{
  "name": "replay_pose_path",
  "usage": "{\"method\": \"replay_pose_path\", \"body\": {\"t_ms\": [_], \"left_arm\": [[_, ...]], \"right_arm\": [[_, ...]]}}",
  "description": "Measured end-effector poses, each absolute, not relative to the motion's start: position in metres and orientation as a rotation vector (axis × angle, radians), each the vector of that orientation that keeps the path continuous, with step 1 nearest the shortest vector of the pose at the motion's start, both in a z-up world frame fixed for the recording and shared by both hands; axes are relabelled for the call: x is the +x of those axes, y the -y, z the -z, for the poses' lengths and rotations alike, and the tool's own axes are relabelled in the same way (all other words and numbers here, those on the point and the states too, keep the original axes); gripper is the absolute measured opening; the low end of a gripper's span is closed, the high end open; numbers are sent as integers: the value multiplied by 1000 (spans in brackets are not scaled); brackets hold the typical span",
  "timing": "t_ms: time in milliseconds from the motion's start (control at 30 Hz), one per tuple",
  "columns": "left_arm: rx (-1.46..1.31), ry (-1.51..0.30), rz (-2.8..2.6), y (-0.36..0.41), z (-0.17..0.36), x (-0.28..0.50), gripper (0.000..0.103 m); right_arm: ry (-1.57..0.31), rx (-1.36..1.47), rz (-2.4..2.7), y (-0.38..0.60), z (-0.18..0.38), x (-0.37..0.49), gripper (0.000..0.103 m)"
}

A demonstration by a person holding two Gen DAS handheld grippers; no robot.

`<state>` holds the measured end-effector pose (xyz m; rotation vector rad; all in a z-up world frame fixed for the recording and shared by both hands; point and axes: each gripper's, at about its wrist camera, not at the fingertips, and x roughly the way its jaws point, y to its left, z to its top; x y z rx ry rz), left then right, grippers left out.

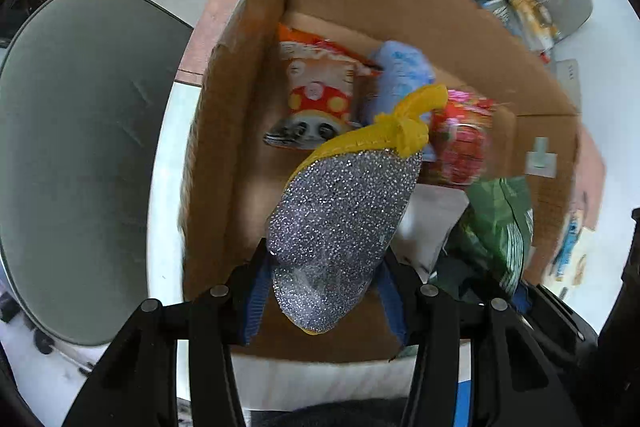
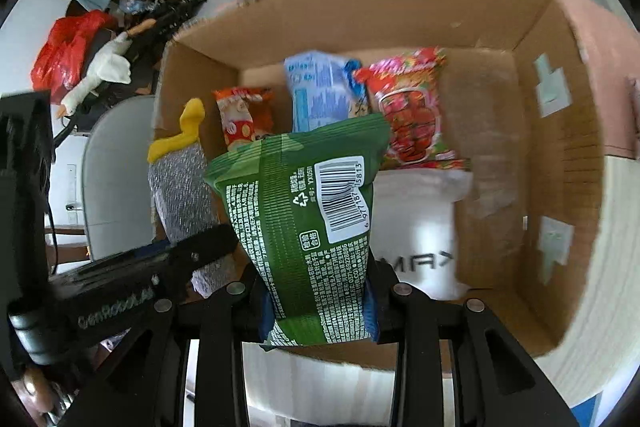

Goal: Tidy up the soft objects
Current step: 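Place the sponge and green bag into the box beside the NMAX pouch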

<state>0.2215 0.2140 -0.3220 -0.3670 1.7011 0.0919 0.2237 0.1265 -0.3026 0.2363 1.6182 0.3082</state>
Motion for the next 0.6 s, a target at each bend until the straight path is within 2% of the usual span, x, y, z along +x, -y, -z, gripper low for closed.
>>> {"method": "replay_pose_path", "body": {"t_ms": [333,400,433,467,600], "left_arm": [[-293,-1819,-67,-226,345,226,49],[-297,-1825,-56,-226,345,226,51],[-278,-1824,-61,-225,344,226,51],[-277,-1825,-48,-224,343,225,54],[-231,-1825,-50,-218,340,224,55]], "right_arm": [[-1692,236,-342,-154,350,219,38],[-1713,251,-353,-153,359,219,60],[-1718,257,-358,-154,362,219,87],[-1719,229,-337,-153,363,218,90],[-1723,204,-312,-149,365,217,90]]}}
